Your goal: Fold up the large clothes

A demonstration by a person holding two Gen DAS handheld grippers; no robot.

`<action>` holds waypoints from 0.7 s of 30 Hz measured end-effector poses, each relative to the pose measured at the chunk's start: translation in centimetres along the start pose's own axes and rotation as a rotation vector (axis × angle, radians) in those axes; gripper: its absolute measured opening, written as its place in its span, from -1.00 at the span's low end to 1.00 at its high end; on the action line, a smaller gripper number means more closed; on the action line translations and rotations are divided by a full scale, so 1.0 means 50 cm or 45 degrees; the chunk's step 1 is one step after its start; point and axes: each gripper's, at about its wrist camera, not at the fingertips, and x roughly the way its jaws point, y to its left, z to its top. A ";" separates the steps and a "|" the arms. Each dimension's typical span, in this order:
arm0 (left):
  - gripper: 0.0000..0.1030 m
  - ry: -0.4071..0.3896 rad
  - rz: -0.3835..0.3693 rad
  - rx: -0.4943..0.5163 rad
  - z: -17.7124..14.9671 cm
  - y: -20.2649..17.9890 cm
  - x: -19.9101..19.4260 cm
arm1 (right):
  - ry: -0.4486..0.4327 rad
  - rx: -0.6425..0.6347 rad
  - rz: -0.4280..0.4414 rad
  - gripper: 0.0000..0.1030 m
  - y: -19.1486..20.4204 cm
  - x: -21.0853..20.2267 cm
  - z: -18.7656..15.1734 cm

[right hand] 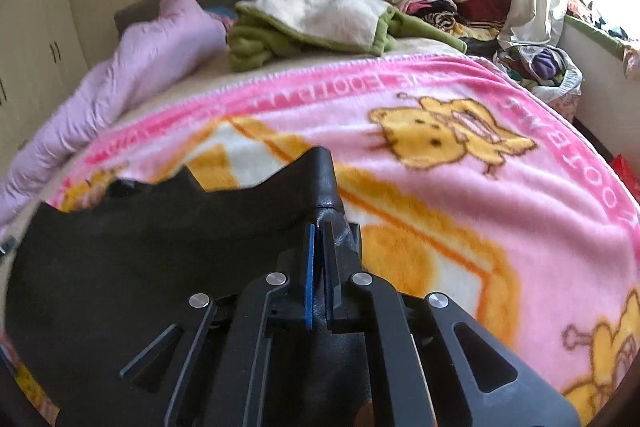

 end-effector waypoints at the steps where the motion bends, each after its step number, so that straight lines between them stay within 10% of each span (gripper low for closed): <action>1: -1.00 0.008 -0.017 0.011 0.001 -0.006 -0.001 | 0.000 -0.013 -0.020 -0.90 0.004 0.000 -0.003; 6: 0.05 0.083 -0.043 0.053 -0.014 -0.026 0.028 | 0.020 -0.040 -0.004 -0.33 0.005 -0.005 0.000; 9: -0.12 0.149 0.015 0.112 -0.036 -0.034 0.065 | 0.021 -0.048 0.007 0.07 -0.002 -0.006 0.006; 11: -0.58 0.149 0.038 0.132 -0.045 -0.036 0.073 | 0.044 -0.055 0.023 -0.09 -0.006 0.002 0.004; 13: -0.84 0.098 0.031 0.106 -0.038 -0.033 0.059 | 0.036 -0.019 0.061 -0.69 -0.011 -0.002 0.003; 17: -0.90 0.002 0.037 0.161 -0.015 -0.055 0.028 | -0.077 0.045 0.131 -0.82 -0.024 -0.037 0.013; 21: -0.76 0.074 0.072 0.168 -0.038 -0.043 0.074 | 0.050 0.012 0.028 -0.70 -0.012 0.019 0.001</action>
